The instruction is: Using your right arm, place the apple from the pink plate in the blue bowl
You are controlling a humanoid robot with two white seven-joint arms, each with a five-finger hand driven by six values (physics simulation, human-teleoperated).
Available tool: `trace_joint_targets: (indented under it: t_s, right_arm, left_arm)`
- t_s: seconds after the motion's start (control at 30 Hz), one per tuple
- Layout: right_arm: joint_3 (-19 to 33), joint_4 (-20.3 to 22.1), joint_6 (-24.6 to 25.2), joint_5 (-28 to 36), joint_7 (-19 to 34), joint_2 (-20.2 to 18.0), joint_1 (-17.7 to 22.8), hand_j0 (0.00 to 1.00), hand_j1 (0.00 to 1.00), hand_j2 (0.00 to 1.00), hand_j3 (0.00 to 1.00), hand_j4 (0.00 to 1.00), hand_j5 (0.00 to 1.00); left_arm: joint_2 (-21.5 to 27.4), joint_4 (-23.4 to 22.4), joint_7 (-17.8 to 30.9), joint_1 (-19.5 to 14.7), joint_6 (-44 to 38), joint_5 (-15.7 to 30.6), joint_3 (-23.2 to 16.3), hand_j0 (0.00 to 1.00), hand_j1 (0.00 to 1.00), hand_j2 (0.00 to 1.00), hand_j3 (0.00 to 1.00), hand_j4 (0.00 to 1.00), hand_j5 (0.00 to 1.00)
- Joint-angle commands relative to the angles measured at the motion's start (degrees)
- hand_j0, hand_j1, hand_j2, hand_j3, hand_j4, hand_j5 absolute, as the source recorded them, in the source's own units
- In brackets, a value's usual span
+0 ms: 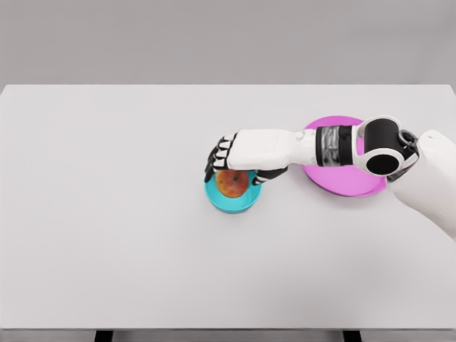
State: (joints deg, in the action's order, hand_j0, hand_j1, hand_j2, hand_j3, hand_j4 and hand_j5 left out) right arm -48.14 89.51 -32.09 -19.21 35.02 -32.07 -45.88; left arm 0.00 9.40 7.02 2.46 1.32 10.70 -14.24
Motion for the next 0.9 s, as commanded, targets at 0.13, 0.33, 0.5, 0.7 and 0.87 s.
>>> trace_joint_targets:
  t_s: [0.13, 0.33, 0.5, 0.7, 0.87]
  right_arm:
    - [0.4, 0.1, 0.2, 0.3, 0.0, -0.6, -0.1, 1.00, 1.00, 1.00, 1.00, 1.00, 1.00]
    - [20.3, 1.1, -2.9, 3.5, 0.0, -12.8, 4.1, 1.00, 1.00, 1.00, 1.00, 1.00, 1.00]
    - [39.0, 0.0, -2.9, 3.7, 0.0, -17.6, 18.2, 1.00, 1.00, 1.00, 1.00, 1.00, 1.00]
    - [46.4, -0.2, -2.9, 3.6, 0.0, -14.2, 26.8, 1.00, 1.00, 1.00, 1.00, 1.00, 1.00]
    - [46.3, -0.1, -2.9, 3.5, 0.0, -12.5, 27.7, 1.00, 1.00, 1.00, 1.00, 1.00, 1.00]
  left_arm:
    - [0.0, 0.0, 0.0, 0.0, 0.0, 0.1, 0.0, 1.00, 1.00, 1.00, 1.00, 1.00, 1.00]
    - [0.0, 0.0, 0.0, 0.0, 0.0, 0.0, 0.0, 1.00, 1.00, 1.00, 1.00, 1.00, 1.00]
    - [0.0, 0.0, 0.0, 0.0, 0.0, 0.0, 0.0, 1.00, 1.00, 1.00, 1.00, 1.00, 1.00]
    - [0.0, 0.0, 0.0, 0.0, 0.0, 0.0, 0.0, 1.00, 1.00, 1.00, 1.00, 1.00, 1.00]
    - [0.0, 0.0, 0.0, 0.0, 0.0, 0.0, 0.0, 1.00, 1.00, 1.00, 1.00, 1.00, 1.00]
